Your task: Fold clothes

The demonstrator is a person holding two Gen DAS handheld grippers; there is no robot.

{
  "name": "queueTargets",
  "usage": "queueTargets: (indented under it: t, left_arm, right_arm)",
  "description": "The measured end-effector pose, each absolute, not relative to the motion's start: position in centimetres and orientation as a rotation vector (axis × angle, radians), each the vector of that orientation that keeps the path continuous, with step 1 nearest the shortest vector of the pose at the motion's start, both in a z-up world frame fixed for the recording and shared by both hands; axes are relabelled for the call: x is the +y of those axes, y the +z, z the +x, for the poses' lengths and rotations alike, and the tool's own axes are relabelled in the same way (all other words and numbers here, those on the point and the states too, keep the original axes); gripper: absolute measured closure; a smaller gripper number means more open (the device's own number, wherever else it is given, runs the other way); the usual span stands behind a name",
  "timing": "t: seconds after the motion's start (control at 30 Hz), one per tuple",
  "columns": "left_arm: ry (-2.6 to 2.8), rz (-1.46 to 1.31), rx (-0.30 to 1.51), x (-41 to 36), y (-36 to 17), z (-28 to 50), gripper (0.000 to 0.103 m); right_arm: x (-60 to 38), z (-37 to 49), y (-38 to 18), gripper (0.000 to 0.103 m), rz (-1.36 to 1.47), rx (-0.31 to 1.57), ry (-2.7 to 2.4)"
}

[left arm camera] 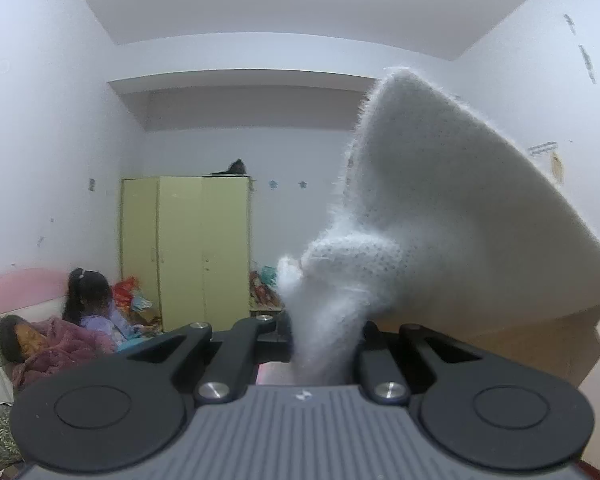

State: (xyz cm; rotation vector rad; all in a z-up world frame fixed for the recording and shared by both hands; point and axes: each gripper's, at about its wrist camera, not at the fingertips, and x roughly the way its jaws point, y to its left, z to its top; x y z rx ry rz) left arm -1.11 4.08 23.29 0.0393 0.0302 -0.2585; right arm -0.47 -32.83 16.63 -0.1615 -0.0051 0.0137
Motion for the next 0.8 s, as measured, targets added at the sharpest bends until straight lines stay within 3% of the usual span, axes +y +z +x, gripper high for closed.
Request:
queueTargets:
  t: [0.2, 0.4, 0.63, 0.8]
  left_arm:
    - [-0.294, 0.037, 0.120, 3.7, 23.0, -4.1, 0.093]
    - [-0.278, -0.008, 0.280, 3.5, 19.4, 0.1, 0.093]
    - [-0.318, -0.091, 0.528, 5.8, 8.9, 11.9, 0.093]
    - [-0.370, -0.112, 0.650, 7.6, -2.1, 24.2, 0.093]
  right_arm:
    - [-33.5, -5.5, 17.0, 0.093, -0.135, 0.057, 0.091]
    - [-33.6, -4.5, 13.9, 0.093, -0.095, 0.168, 0.123]
    - [-33.4, 4.7, 6.7, 0.093, -0.082, 0.382, 0.115]
    - [-32.6, 14.6, 0.3, 0.093, -0.133, 0.531, 0.089]
